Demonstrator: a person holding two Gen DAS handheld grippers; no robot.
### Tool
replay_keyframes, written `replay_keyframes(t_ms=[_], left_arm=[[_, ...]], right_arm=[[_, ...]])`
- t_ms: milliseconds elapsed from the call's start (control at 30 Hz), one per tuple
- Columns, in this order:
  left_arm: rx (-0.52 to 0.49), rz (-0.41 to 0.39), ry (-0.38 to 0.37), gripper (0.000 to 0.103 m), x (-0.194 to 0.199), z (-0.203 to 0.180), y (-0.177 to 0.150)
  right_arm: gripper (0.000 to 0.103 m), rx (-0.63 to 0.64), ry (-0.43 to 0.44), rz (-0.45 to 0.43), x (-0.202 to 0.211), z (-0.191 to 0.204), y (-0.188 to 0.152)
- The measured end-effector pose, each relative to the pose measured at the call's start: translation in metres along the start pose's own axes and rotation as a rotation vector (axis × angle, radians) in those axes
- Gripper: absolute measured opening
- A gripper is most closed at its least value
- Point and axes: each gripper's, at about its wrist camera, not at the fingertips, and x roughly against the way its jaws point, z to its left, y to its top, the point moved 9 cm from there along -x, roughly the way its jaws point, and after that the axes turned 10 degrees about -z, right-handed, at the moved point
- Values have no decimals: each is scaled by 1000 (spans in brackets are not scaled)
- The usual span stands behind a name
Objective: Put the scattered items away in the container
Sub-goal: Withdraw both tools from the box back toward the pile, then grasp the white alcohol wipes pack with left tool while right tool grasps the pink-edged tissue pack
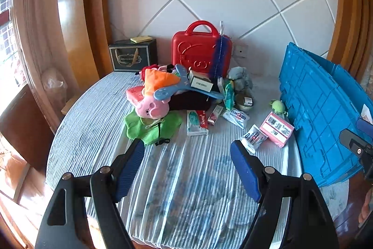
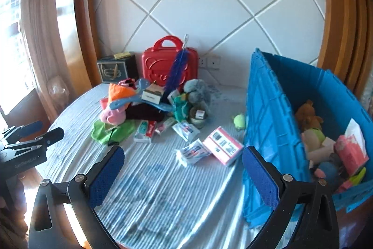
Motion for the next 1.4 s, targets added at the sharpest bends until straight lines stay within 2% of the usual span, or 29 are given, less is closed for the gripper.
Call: replay_keyframes(t_ms=[200,500,767,967,1100,1300,1400], left_arm=[[8,65,-9,76,-33,5,-19],[-64,154,-60,76,-103,-50,-28],[-148,266,-117,76,-170,-84,-52],[-227,340,-176,76,-228,-101,-76],[-289,358,-270,76,-260,-136,-92],[-386,377,-460,76,-298,-223,-122],[-461,410,-471,76,-317,-250,-146]], right_arm=[[103,6,2,119,-49,4,-32],[103,-10,90,225,-119,-11,-69],[103,-105,90,313,-168,-34,-104],[103,-199,33,340,-196,-53,-130],[103,-239,-33,344,-208,-68,-155],[103,-265,-114,340,-220,-91,-179],[103,-267,-135,345,-226,-101,-185]])
